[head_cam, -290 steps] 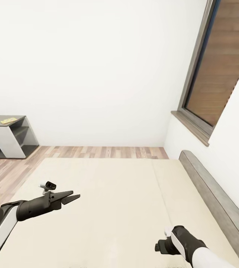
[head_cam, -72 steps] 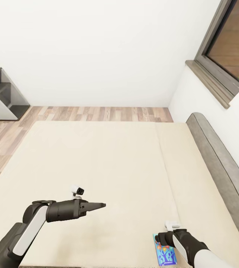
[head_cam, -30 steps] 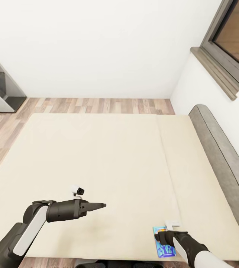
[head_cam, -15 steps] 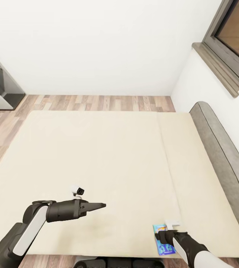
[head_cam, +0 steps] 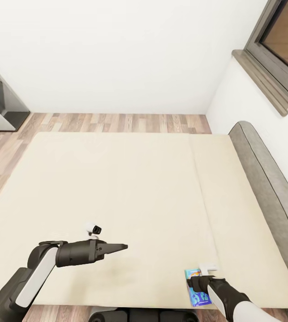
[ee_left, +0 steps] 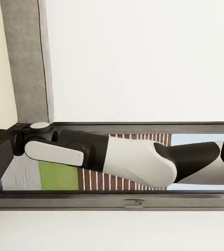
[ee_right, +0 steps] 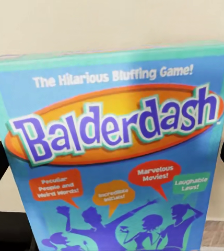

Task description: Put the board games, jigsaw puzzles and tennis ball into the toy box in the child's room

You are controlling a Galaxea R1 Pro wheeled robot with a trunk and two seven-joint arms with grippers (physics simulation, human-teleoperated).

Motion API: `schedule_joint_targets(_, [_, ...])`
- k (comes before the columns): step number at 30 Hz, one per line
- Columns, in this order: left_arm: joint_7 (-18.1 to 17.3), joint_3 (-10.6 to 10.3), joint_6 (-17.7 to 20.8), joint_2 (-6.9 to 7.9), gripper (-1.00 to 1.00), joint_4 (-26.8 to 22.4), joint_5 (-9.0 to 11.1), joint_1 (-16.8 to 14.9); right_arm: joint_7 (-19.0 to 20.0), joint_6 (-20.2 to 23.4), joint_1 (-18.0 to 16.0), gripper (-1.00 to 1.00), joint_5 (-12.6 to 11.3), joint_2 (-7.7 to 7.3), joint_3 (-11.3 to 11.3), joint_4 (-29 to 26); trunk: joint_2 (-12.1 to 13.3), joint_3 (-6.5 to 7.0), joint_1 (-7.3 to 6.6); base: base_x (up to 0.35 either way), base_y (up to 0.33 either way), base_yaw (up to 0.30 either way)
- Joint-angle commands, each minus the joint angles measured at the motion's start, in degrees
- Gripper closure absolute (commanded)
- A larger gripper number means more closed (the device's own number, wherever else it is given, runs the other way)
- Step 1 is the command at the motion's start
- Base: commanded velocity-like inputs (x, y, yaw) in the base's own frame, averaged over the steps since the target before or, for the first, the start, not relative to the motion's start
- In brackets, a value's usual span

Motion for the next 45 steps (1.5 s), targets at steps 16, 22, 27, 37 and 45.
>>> schedule_joint_targets(16, [-0.1,-0.1,0.2,0.04,-1.00,0.0,0.1,-0.1,2.8,-1.2,0.1,-1.00,-0.8,0.00,0.3,0.9,0.0,-0.07,0.08,0.000,0.000,0.000])
schedule_joint_targets(22, [-0.1,0.0,0.2,0.03,-1.00,0.0,0.1,-0.1,2.8,-1.2,0.1,-1.00,-0.8,-0.13,0.3,0.9,0.0,-0.07,0.08,0.000,0.000,0.000])
schedule_joint_targets(27, [-0.1,-0.1,0.2,0.02,-1.00,0.0,0.1,-0.1,2.8,-1.2,0.1,-1.00,-0.9,-0.32,0.2,0.9,0.0,-0.07,0.08,0.000,0.000,0.000])
schedule_joint_targets(37, [-0.1,-0.1,0.2,0.00,-1.00,0.0,0.1,-0.1,2.8,-1.2,0.1,-1.00,-1.0,-0.51,0.2,0.9,0.0,-0.07,0.08,0.000,0.000,0.000])
schedule_joint_targets(45, [-0.1,-0.1,0.2,0.01,-1.00,0.0,0.1,-0.1,2.1,-1.2,0.1,-1.00,-1.0,-0.59,0.1,0.9,0.0,-0.07,0.08,0.000,0.000,0.000])
